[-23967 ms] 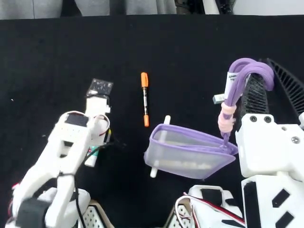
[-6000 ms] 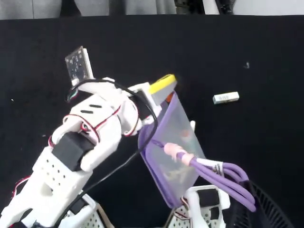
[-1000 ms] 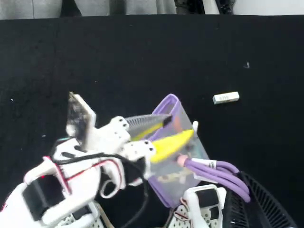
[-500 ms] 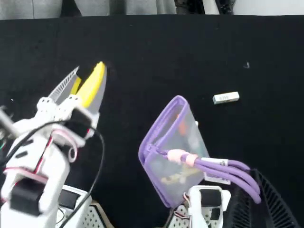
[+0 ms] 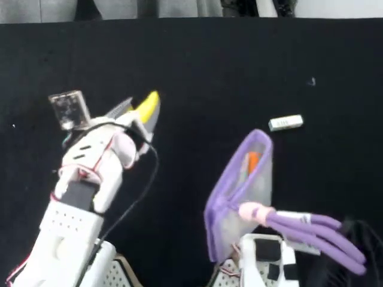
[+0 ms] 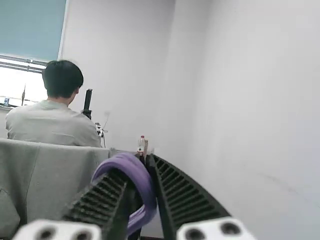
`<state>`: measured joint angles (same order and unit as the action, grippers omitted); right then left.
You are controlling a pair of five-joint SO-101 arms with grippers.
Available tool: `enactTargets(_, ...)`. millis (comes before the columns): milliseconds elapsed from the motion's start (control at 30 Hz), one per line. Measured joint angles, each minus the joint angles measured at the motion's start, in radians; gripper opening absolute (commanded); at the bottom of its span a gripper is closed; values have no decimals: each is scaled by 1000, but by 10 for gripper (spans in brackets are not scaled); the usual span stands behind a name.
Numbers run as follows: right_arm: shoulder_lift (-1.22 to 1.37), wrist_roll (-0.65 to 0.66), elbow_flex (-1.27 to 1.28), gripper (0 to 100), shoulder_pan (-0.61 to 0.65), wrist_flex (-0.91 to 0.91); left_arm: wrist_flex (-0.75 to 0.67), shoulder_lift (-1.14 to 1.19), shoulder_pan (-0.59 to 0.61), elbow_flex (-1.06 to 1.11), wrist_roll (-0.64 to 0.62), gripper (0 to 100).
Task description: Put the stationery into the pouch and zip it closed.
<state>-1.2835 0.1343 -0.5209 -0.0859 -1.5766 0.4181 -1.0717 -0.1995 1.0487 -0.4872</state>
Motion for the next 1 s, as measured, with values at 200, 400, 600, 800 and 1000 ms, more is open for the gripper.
enactTargets(200,75,17,-227,11,3,-81,-75,138,-28,20,0,196)
enactTargets(400,117,84,-315,11,-89,-103,-80,295,-169,12,20,196)
enactTargets(600,118,94,-321,11,-120,-103,-35,520,-307,-112,61,197)
enactTargets(800,118,94,-321,11,-129,-126,87,830,-371,-376,66,197)
enactTargets(1000,118,94,-321,11,-133,-138,241,1135,-394,-674,66,197)
